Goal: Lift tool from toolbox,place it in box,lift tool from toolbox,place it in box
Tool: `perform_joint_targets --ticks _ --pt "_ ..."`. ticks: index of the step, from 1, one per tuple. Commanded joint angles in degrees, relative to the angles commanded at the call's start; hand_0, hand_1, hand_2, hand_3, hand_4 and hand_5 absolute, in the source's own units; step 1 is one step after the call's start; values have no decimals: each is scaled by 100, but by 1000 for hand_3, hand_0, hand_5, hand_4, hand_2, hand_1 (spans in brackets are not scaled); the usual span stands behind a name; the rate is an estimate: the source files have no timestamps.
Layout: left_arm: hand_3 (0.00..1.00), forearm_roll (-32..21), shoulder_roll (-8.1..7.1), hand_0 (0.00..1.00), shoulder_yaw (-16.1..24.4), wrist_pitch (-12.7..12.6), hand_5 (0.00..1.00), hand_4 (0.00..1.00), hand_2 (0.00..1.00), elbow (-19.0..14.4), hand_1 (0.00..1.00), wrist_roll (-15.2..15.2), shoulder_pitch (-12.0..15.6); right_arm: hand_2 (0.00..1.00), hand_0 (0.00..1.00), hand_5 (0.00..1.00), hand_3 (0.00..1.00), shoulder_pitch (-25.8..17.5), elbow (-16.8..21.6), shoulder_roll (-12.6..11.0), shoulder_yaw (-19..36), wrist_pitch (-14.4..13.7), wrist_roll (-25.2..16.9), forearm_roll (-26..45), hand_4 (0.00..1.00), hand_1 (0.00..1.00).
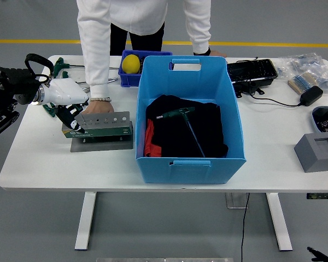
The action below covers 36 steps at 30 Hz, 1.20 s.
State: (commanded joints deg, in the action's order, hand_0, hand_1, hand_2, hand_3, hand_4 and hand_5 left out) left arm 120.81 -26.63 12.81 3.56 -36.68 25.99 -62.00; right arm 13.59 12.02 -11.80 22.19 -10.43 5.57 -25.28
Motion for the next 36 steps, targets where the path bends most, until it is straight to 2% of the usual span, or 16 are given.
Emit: perform_joint_targets --ticks 1,2,7,8,13,14,19,20,23,25,26,30,31,32,36 --pt "237 -7 2 394 -13 -12 730 932 229 4 231 7 -2 664 629 660 541 -1 0 0 0 1 0 -3 784 600" --pt "209 -11 3 336 -20 -21 728 929 183 8 174 13 -3 664 630 661 541 -2 1 0 -1 1 0 -5 783 601" --pt "209 -83 11 336 -61 -151 728 929 183 82 174 105 3 664 630 661 541 -12 1 1 -2 1 1 -2 783 601" --pt "156 -97 12 270 -66 -179 694 934 138 96 114 123 4 664 630 661 540 -12 1 1 -2 1 1 -2 783 600" --pt "156 -220 15 270 -74 -342 694 934 138 173 114 248 1 664 630 661 540 -4 1 -2 -15 2 -2 17 783 600" --pt "101 -268 17 215 -83 -388 619 971 103 187 66 288 -2 664 630 662 540 -1 1 -2 -21 1 -5 28 783 600" --pt "101 -523 29 215 -106 -684 619 971 103 262 66 517 1 664 630 662 540 8 0 0 -37 -1 -10 63 783 600" --pt "58 -568 31 147 -115 -727 474 998 52 278 7 549 1 664 630 662 541 10 -1 0 -40 -2 -11 67 783 600" --pt "58 -687 27 147 -114 -937 474 998 52 318 7 710 4 664 630 662 541 15 -2 0 -45 -1 -13 72 783 600" --pt "58 -754 8 147 -54 -1075 474 998 52 326 7 823 14 664 630 662 541 16 -2 -2 -53 -2 -16 92 783 600" --pt "31 -758 5 115 -35 -1097 371 998 22 325 2 842 16 664 631 662 540 16 -2 -2 -54 -2 -17 93 783 600" --pt "31 -744 -23 115 235 -1248 371 998 22 298 2 983 46 664 631 662 540 18 -3 -5 -59 0 -19 95 783 600" --pt "31 -736 -33 115 321 -1259 371 998 22 274 2 1001 55 664 631 662 540 17 -3 -5 -60 0 -19 96 783 600" --pt "21 -734 -45 96 411 -1258 317 998 2 240 2 1015 64 664 630 662 541 16 -3 -5 -59 0 -18 96 783 600" --pt "21 -762 -94 96 684 -1212 317 998 2 67 2 1048 89 664 630 662 541 11 -4 -5 -53 3 -16 88 783 600"
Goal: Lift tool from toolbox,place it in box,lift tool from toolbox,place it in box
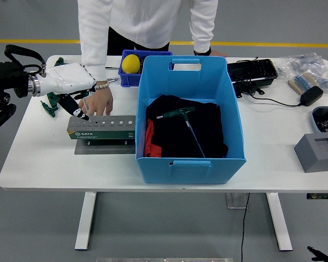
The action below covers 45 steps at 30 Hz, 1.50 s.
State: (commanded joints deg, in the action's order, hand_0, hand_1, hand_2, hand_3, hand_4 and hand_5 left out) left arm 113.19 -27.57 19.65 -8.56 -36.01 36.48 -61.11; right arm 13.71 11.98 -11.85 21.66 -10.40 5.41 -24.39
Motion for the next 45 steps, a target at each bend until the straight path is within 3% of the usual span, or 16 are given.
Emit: perform_joint_targets --ticks 1,2,13,14,16,22,32,36,43,45 --pt "21 -20 -15 96 90 23 317 998 2 -58 2 3 11 664 630 662 541 -1 0 0 2 1 1 -3 783 600" --pt "20 -27 -20 85 123 32 165 765 2 -79 2 3 15 664 630 661 540 -1 -1 0 3 1 1 -5 782 600" --pt "9 -411 -127 79 991 618 136 741 2 -601 2 -16 105 664 630 661 540 -17 0 5 11 5 6 -11 782 600" --pt "8 -453 -136 80 1046 676 190 735 2 -646 2 -20 110 664 629 661 540 -18 0 4 11 5 7 -10 782 600" --pt "8 -545 -156 80 1124 797 190 735 2 -736 2 -36 115 664 629 661 540 -19 0 3 13 6 7 -12 782 600" --pt "9 -704 -192 79 1169 1101 197 742 2 -971 2 -84 117 664 629 660 540 -24 1 2 13 8 7 -13 782 600" --pt "11 -768 -132 80 1172 1337 200 745 2 -1339 2 -137 92 664 629 659 540 -34 5 -3 13 14 11 1 782 600" --pt "11 -852 24 80 1143 1426 200 745 2 -1524 2 -182 59 664 629 659 540 -43 7 3 21 16 15 -14 782 600" --pt "13 -1276 558 82 1181 1735 195 742 2 -1632 2 -253 -191 664 629 659 539 -70 13 21 59 15 29 -73 782 600" --pt "14 -1483 781 80 1254 1794 197 746 2 -1640 2 -266 -296 664 629 660 540 -72 16 23 64 15 34 -91 782 600"
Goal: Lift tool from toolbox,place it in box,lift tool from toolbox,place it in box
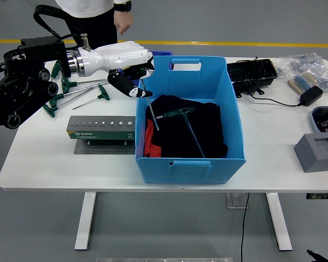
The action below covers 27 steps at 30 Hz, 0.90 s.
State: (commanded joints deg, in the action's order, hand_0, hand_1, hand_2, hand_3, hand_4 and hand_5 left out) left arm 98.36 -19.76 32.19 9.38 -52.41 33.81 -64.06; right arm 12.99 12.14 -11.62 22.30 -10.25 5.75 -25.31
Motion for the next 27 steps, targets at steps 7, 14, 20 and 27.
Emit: perform_joint_targets --ticks 7,14,20,27 --pt "14 44 777 80 160 -76 195 748 2 406 2 61 -123 664 629 660 540 9 15 10 37 9 30 -121 782 600" --pt "16 315 1431 88 324 -257 193 747 2 1199 2 76 -60 664 629 661 540 24 32 14 74 9 48 -194 783 600" --pt "36 279 1792 109 317 -249 189 770 7 1909 2 -48 10 664 630 661 540 96 43 1 101 21 69 -282 782 600" --pt "146 55 1976 162 62 -150 388 900 99 2432 31 -303 143 664 634 661 540 156 51 -23 119 38 81 -348 783 600"
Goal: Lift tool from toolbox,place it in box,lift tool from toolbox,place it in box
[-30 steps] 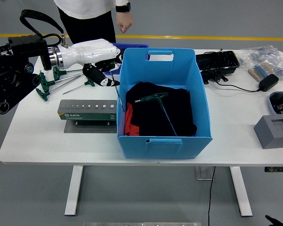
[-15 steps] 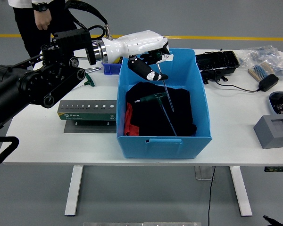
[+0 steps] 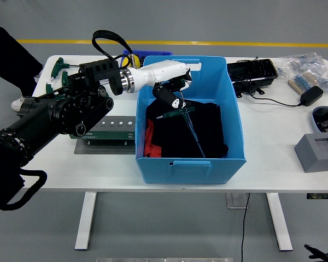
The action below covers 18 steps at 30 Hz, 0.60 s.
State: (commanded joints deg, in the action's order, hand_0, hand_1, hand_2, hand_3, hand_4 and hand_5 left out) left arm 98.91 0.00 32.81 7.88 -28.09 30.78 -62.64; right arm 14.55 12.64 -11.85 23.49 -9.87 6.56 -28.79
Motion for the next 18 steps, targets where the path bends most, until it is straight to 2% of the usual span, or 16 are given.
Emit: perform_joint_targets --ticks 2,3,8,9,14,15,18 --pt "146 -43 0 162 -122 21 388 900 99 102 31 -59 23 664 634 661 540 7 1 0 10 3 6 -21 783 600" --pt "410 -69 0 217 -186 31 506 951 320 158 213 -88 31 664 633 663 540 12 2 -1 15 4 9 -30 784 600" --pt "410 -252 0 217 -395 111 506 951 320 307 213 -217 72 664 633 663 540 33 4 -4 17 6 8 -46 784 600" --pt "585 -286 0 312 -419 149 671 998 560 307 429 -245 80 664 630 663 540 37 4 -5 19 6 8 -52 785 601" --pt "585 -445 0 312 -490 311 671 998 560 271 429 -328 107 664 630 663 540 53 4 -9 29 7 13 -74 785 601" --pt "688 -461 0 443 -498 343 729 998 693 255 586 -337 108 664 631 663 541 54 4 -10 31 8 14 -79 785 602" --pt "688 -408 0 443 -501 415 729 998 693 193 586 -338 103 664 631 663 541 54 4 -11 36 11 19 -92 785 602"
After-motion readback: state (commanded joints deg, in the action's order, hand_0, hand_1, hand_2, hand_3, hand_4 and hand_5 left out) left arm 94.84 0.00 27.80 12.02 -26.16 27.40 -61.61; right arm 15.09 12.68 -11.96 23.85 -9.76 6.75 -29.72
